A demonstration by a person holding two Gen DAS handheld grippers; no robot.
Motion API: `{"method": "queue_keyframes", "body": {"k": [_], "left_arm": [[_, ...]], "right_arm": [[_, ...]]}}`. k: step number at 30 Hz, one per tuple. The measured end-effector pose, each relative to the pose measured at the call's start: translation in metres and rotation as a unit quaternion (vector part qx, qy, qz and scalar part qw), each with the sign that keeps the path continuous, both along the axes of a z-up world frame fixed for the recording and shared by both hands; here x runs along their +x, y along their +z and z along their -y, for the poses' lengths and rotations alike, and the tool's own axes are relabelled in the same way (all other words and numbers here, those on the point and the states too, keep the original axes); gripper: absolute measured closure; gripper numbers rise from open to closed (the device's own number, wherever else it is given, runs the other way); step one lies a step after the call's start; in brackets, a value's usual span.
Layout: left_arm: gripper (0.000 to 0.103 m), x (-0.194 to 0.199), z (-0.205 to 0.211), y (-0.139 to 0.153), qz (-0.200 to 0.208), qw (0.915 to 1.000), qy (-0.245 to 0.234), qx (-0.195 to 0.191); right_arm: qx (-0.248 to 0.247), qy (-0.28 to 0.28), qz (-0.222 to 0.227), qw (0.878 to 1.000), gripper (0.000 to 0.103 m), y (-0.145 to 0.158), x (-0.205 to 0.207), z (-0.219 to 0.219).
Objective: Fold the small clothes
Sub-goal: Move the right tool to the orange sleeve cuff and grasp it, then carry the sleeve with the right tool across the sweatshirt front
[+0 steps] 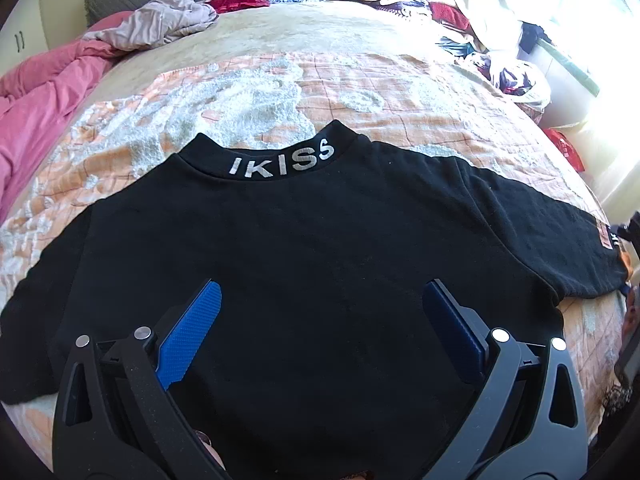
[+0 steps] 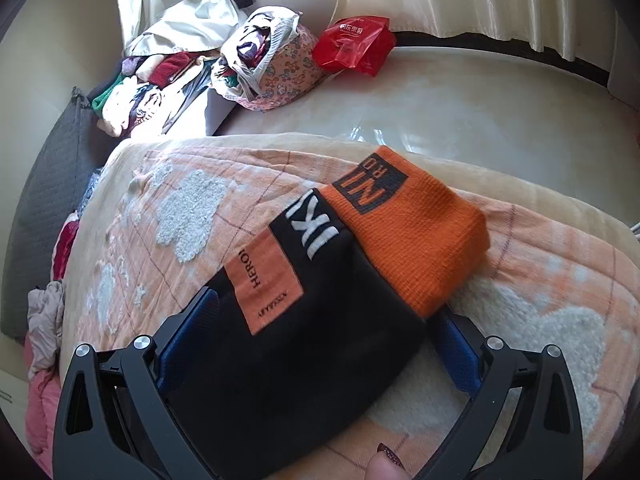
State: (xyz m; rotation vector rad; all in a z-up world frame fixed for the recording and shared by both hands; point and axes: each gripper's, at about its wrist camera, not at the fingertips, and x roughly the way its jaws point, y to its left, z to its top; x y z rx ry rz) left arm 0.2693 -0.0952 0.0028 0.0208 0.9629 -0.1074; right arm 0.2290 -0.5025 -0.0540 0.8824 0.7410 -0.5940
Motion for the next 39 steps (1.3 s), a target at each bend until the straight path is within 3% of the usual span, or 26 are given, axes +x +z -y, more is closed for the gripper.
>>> {"method": "queue_keyframes", "body": {"k": [1, 2, 3, 4, 6, 7, 11, 16, 21, 24, 30, 34, 39], "left_arm": [[0.008, 0.000, -0.002, 0.002, 0.002, 1.0000, 0.001, 0.002], [0.008, 0.000, -0.003, 0.003, 0.004, 1.0000, 0.002, 0.002], [0.008, 0.000, -0.005, 0.004, 0.006, 1.0000, 0.005, 0.000], [0.008, -0.001, -0.007, 0.006, 0.008, 0.9999, 0.006, -0.005], [0.008, -0.002, -0.011, 0.008, 0.010, 0.9997, 0.011, -0.018], [0.008, -0.004, -0.012, 0.010, 0.011, 0.9995, 0.014, -0.026], [0.008, -0.012, -0.016, 0.017, 0.029, 0.9979, 0.028, -0.052], [0.008, -0.014, -0.022, 0.021, 0.030, 0.9970, 0.034, -0.063], [0.008, -0.017, -0.035, 0.021, 0.027, 0.9954, 0.047, -0.079], [0.008, -0.020, -0.049, 0.019, 0.016, 0.9922, 0.054, -0.111], [0.008, -0.024, -0.070, 0.020, 0.008, 0.9884, 0.066, -0.137], [0.008, -0.029, -0.081, 0.015, -0.006, 0.9823, 0.067, -0.175], [0.008, -0.033, -0.086, 0.010, -0.017, 0.9794, 0.068, -0.189]], "right_arm": [[-0.004, 0.001, 0.005, 1.000, 0.005, -0.001, 0.003, 0.000], [-0.008, 0.001, 0.012, 1.000, 0.014, -0.001, 0.004, -0.001], [-0.011, 0.001, 0.014, 1.000, 0.029, 0.000, 0.004, -0.003], [-0.010, 0.003, 0.019, 1.000, 0.037, 0.002, 0.004, -0.004], [0.010, 0.021, 0.053, 0.998, 0.075, 0.005, 0.003, -0.006], [0.019, 0.032, 0.071, 0.997, 0.078, 0.006, 0.004, -0.009], [-0.014, 0.089, 0.114, 0.989, 0.081, 0.030, 0.006, -0.031], [-0.043, 0.162, 0.178, 0.970, 0.081, 0.066, -0.001, -0.073], [-0.080, 0.234, 0.203, 0.948, 0.081, 0.087, -0.003, -0.122], [-0.085, 0.281, 0.216, 0.931, 0.081, 0.095, -0.004, -0.153], [-0.130, 0.364, 0.223, 0.895, 0.081, 0.109, -0.007, -0.216], [-0.153, 0.415, 0.213, 0.871, 0.081, 0.108, -0.006, -0.250], [-0.179, 0.467, 0.205, 0.841, 0.079, 0.103, -0.006, -0.288]]}}
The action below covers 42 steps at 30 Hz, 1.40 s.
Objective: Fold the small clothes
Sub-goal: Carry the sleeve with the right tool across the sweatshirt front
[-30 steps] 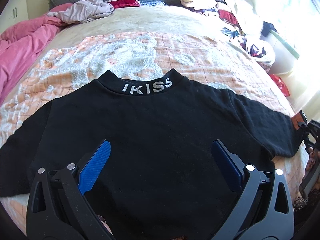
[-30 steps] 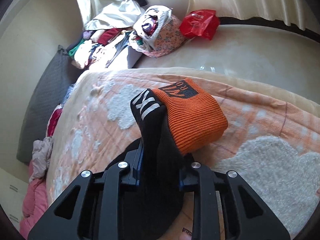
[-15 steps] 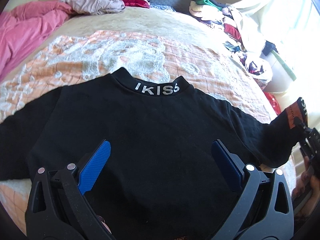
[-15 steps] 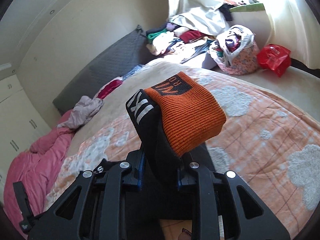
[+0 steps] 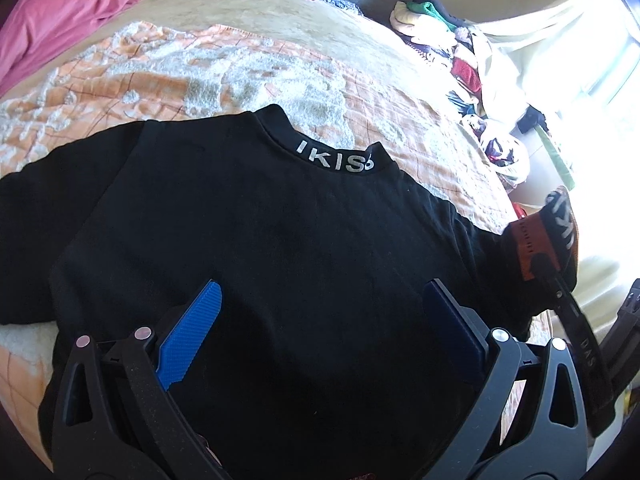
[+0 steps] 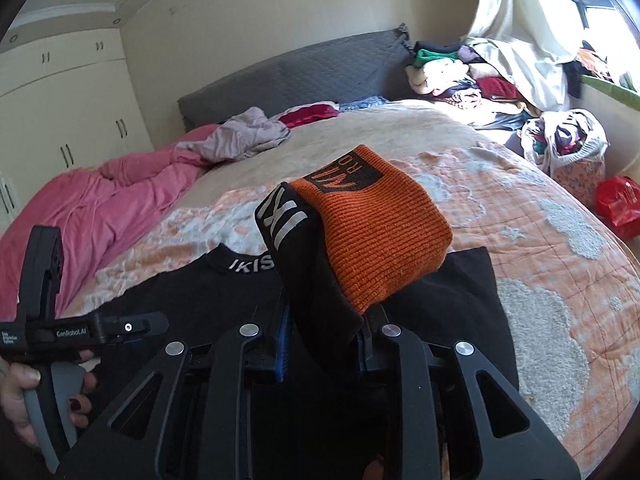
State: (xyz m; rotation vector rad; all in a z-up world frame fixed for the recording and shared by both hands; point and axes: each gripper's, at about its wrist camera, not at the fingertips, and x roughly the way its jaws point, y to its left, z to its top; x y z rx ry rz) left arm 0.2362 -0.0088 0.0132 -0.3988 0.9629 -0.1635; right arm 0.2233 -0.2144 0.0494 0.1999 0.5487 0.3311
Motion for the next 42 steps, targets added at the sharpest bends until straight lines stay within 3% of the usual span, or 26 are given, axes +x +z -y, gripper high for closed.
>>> {"method": "queue_keyframes", "body": {"k": [4, 8, 10, 12, 17, 20, 25, 27, 28, 29, 33, 37, 42], "left_arm": [[0.008, -0.002, -0.003, -0.002, -0.001, 0.9998, -0.002, -0.018], [0.008, -0.001, -0.002, -0.008, -0.010, 0.9994, -0.008, -0.034], [0.010, -0.001, 0.001, -0.010, -0.012, 0.9990, -0.015, -0.040], [0.010, -0.002, 0.005, -0.012, -0.013, 0.9986, -0.022, -0.047], [0.029, -0.002, 0.022, -0.018, -0.023, 0.9966, -0.048, -0.063], [0.033, 0.000, 0.035, -0.025, -0.038, 0.9950, -0.065, -0.066], [0.036, 0.002, 0.059, -0.037, -0.044, 0.9961, -0.075, -0.013], [0.058, 0.002, 0.066, -0.037, -0.036, 0.9965, -0.074, 0.013], [0.083, 0.003, 0.069, -0.037, -0.033, 0.9963, -0.075, 0.025], [0.088, 0.004, 0.070, -0.036, -0.033, 0.9962, -0.080, 0.014], [0.093, 0.007, 0.068, -0.022, -0.009, 0.9960, -0.087, 0.020], [0.093, 0.009, 0.055, 0.016, 0.046, 0.9954, -0.074, 0.040], [0.094, 0.006, 0.027, 0.058, 0.099, 0.9924, -0.045, 0.056]], "right_arm": [[-0.010, 0.027, -0.011, 1.000, 0.075, -0.009, 0.000, -0.016], [0.008, 0.048, -0.027, 0.998, 0.057, -0.011, 0.003, -0.016], [0.022, 0.059, -0.024, 0.998, 0.055, -0.008, 0.002, -0.012], [0.035, 0.063, -0.021, 0.997, 0.042, -0.003, 0.000, -0.006], [0.054, 0.033, -0.016, 0.998, 0.041, 0.003, -0.001, 0.015], [0.067, 0.012, -0.023, 0.997, 0.041, 0.004, 0.002, 0.030], [0.085, -0.012, -0.024, 0.996, 0.041, 0.005, 0.002, 0.048], [0.089, -0.022, -0.026, 0.995, 0.041, 0.005, 0.002, 0.054], [0.092, -0.028, -0.028, 0.995, 0.041, 0.005, 0.002, 0.058], [0.094, -0.034, -0.030, 0.994, 0.041, 0.004, 0.002, 0.062], [0.095, -0.080, -0.038, 0.992, 0.041, 0.004, 0.002, 0.086], [0.114, -0.132, -0.047, 0.984, 0.040, 0.001, 0.000, 0.119], [0.142, -0.153, -0.052, 0.977, 0.040, -0.004, -0.002, 0.138]]}}
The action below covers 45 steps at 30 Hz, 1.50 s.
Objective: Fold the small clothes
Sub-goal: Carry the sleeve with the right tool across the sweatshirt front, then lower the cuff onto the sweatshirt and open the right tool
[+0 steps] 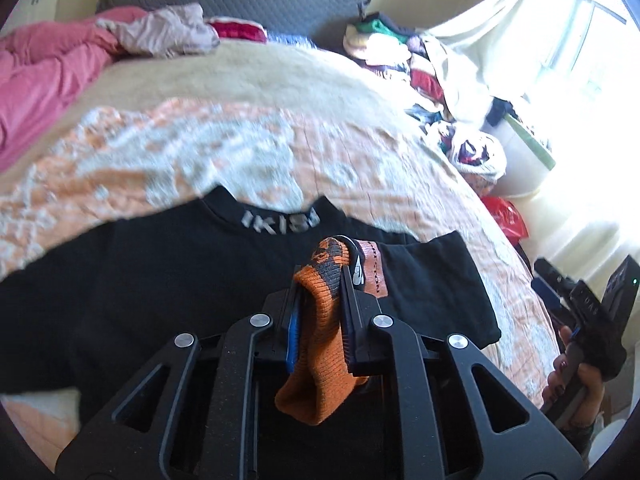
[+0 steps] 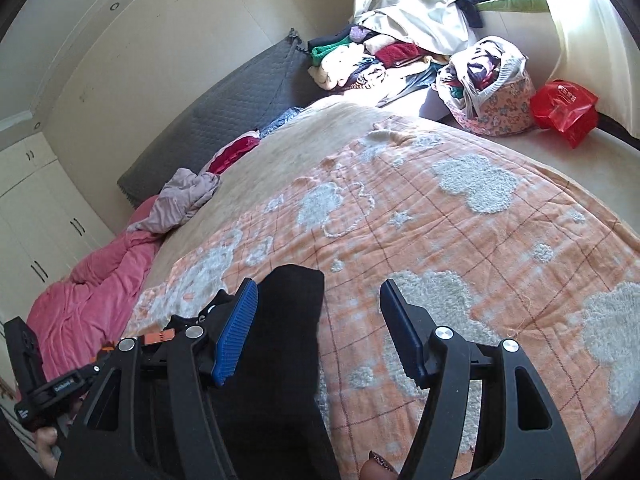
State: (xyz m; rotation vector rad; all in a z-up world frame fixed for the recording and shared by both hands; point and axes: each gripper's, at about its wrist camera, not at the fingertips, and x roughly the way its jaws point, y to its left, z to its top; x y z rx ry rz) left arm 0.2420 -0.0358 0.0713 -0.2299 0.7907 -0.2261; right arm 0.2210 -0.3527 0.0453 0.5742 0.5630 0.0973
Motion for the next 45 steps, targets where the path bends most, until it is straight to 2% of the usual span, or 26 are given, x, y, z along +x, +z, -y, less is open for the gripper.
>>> {"method": "queue_keyframes", "body": {"k": [5, 13, 18, 23, 27, 32, 35, 38, 40, 43, 45], "left_arm": [[0.094, -0.003, -0.029, 0.009, 0.006, 0.9996, 0.026, 0.008], [0.093, -0.001, -0.058, -0.022, -0.037, 0.9981, 0.050, 0.001], [0.087, -0.004, -0.072, -0.032, -0.042, 0.9962, 0.074, 0.014], [0.087, -0.011, -0.080, -0.026, -0.026, 0.9946, 0.090, 0.045], [0.079, -0.011, -0.067, -0.030, -0.026, 0.9949, 0.069, 0.070], [0.068, -0.002, -0.050, -0.065, -0.073, 0.9915, 0.034, 0.102], [0.068, -0.001, -0.048, -0.092, -0.107, 0.9856, 0.024, 0.129], [0.068, -0.009, -0.043, -0.099, -0.093, 0.9824, 0.010, 0.162], [0.068, -0.011, -0.044, -0.098, -0.089, 0.9825, 0.010, 0.163], [0.068, -0.011, -0.048, -0.095, -0.091, 0.9845, 0.011, 0.150], [0.068, -0.012, -0.050, -0.094, -0.091, 0.9852, 0.011, 0.145]], "right_arm": [[-0.008, 0.013, -0.006, 1.000, 0.040, -0.001, 0.005, -0.012], [-0.051, 0.040, -0.010, 0.998, 0.040, -0.003, 0.009, -0.042], [-0.091, 0.063, -0.011, 0.994, 0.040, -0.005, 0.013, -0.068], [-0.124, 0.094, -0.013, 0.988, 0.040, -0.011, 0.015, -0.095], [-0.148, 0.119, -0.015, 0.982, 0.040, -0.015, 0.016, -0.113], [-0.161, 0.153, -0.025, 0.975, 0.040, -0.021, 0.017, -0.130], [-0.177, 0.174, -0.034, 0.968, 0.040, -0.025, 0.017, -0.140], [-0.190, 0.183, -0.045, 0.964, 0.040, -0.029, 0.018, -0.146], [-0.197, 0.180, -0.062, 0.962, 0.040, -0.036, 0.021, -0.148], [-0.217, 0.173, -0.124, 0.953, 0.039, -0.058, 0.033, -0.145], [-0.212, 0.175, -0.131, 0.952, 0.039, -0.064, 0.037, -0.142]]}}
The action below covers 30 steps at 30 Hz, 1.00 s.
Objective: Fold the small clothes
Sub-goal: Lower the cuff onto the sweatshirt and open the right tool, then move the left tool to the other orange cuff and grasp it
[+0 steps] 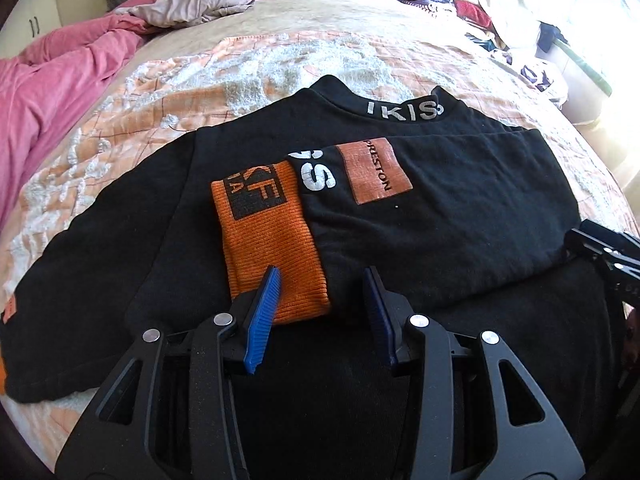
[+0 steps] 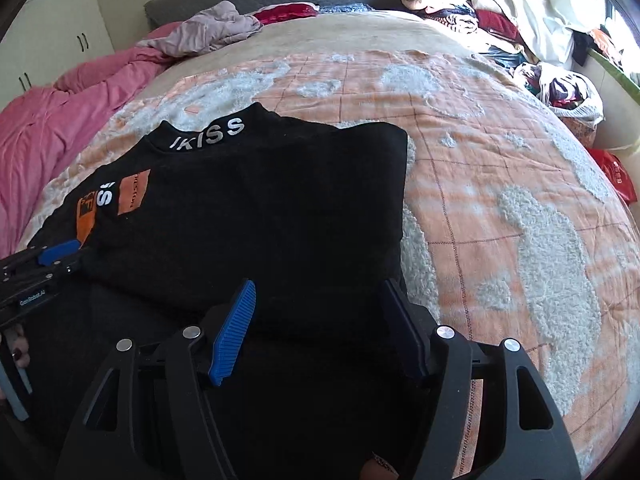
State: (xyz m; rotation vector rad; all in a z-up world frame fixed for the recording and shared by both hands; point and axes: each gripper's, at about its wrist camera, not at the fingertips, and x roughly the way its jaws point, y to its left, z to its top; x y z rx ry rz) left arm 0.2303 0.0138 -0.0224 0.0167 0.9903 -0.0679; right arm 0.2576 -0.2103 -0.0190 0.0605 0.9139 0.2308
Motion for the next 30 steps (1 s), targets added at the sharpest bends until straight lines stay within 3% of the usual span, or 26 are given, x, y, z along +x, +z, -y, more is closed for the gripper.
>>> {"method": "queue_keyframes", "body": {"k": [10, 16, 18, 21, 24, 30], "left_arm": [[0.067, -0.008, -0.004, 0.011, 0.007, 0.9996, 0.014, -0.023], [0.059, -0.017, -0.007, 0.022, 0.015, 0.9991, 0.018, -0.035], [0.057, -0.021, -0.010, 0.026, 0.020, 0.9988, 0.020, -0.039], [0.054, -0.026, -0.015, 0.032, 0.028, 0.9983, 0.026, -0.045], [0.044, -0.032, -0.021, 0.038, 0.033, 0.9976, 0.033, -0.051], [0.039, -0.045, -0.031, 0.047, 0.045, 0.9965, 0.048, -0.052]], "right_arm": [[0.030, 0.020, 0.017, 0.999, 0.035, 0.014, -0.010, -0.004], [0.046, 0.035, 0.043, 0.997, 0.025, 0.028, -0.020, -0.011], [0.047, 0.036, 0.051, 0.997, 0.016, 0.032, -0.023, -0.014], [0.052, 0.038, 0.066, 0.996, 0.012, 0.038, -0.028, -0.019], [0.058, 0.042, 0.073, 0.995, 0.010, 0.041, -0.031, -0.024], [0.048, 0.054, 0.090, 0.993, 0.007, 0.047, -0.038, -0.036]]}}
